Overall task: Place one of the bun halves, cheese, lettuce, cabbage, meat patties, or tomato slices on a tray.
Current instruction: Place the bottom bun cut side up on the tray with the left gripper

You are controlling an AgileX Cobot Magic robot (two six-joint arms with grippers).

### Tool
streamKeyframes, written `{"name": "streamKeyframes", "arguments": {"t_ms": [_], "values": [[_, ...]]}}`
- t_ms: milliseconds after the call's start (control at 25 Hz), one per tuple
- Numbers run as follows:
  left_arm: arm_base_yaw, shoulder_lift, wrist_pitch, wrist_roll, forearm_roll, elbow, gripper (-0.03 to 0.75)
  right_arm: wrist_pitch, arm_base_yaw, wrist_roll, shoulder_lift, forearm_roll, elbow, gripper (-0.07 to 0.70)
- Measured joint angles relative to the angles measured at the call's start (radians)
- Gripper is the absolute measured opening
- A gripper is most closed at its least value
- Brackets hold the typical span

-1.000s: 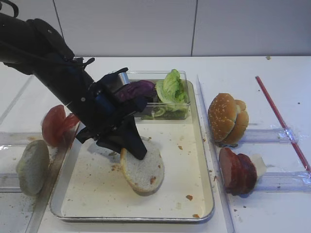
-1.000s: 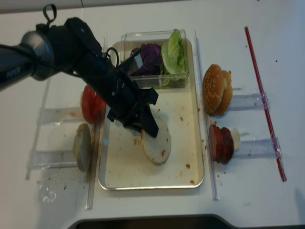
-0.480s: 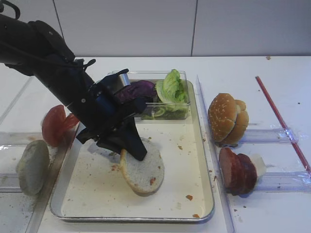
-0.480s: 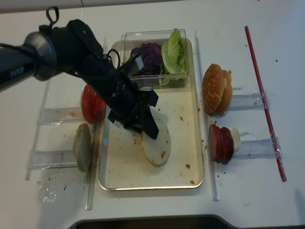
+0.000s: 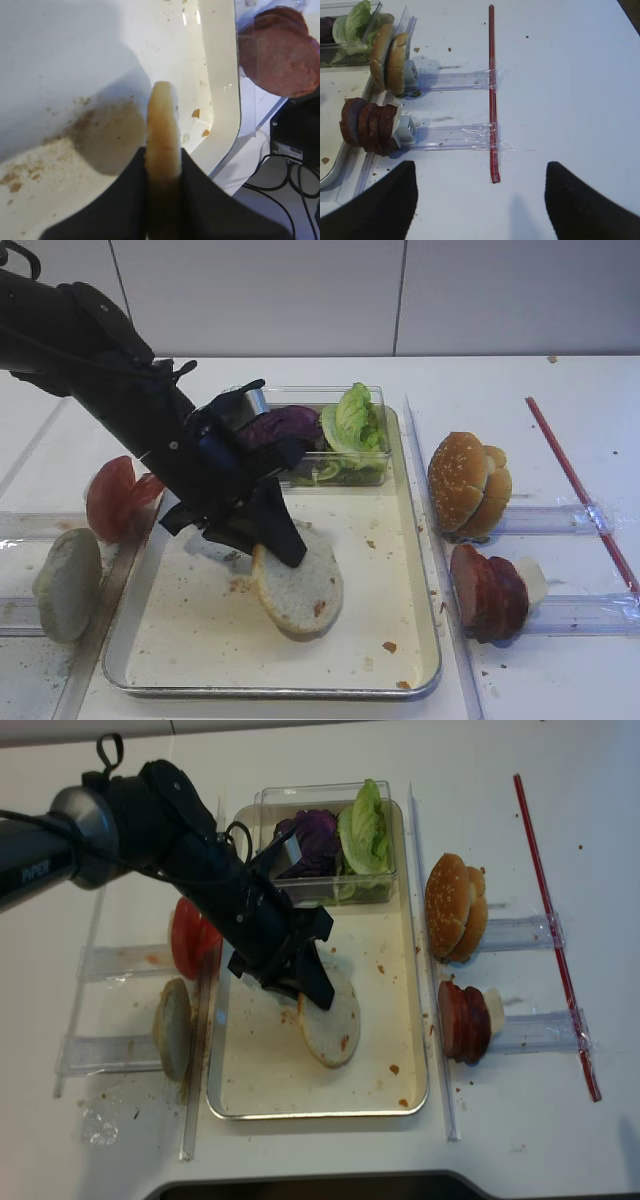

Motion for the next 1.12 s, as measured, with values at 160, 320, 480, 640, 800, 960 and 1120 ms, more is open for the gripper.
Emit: {"name": "streamKeyframes", "arguments": {"t_ms": [160, 320, 480, 640, 800, 960, 1120], "values": [[0.0, 0.0, -0.008, -0.01, -0.005, 0.0, 0.077, 0.0, 0.0, 0.0, 0.0, 0.0, 0.0, 0.531], [0.0, 0.0, -0.008, -0.019, -0.005, 0.0, 0.09, 0.0, 0.0, 0.0, 0.0, 0.0, 0.0, 0.531], [0.0, 0.0, -0.011, -0.026, -0.005, 0.0, 0.177, 0.0, 0.0, 0.0, 0.0, 0.0, 0.0, 0.531], [0.0, 0.0, -0.013, -0.043, -0.005, 0.0, 0.296, 0.0, 0.0, 0.0, 0.0, 0.0, 0.0, 0.531], [0.0, 0.0, -0.013, -0.08, -0.005, 0.0, 0.358, 0.0, 0.0, 0.0, 0.0, 0.0, 0.0, 0.531], [0.0, 0.002, -0.006, -0.147, 0.029, -0.034, 0.368, 0.0, 0.0, 0.0, 0.0, 0.0, 0.0, 0.531], [0.0, 0.002, 0.006, -0.234, 0.131, -0.111, 0.368, 0.0, 0.0, 0.0, 0.0, 0.0, 0.0, 0.531]]}}
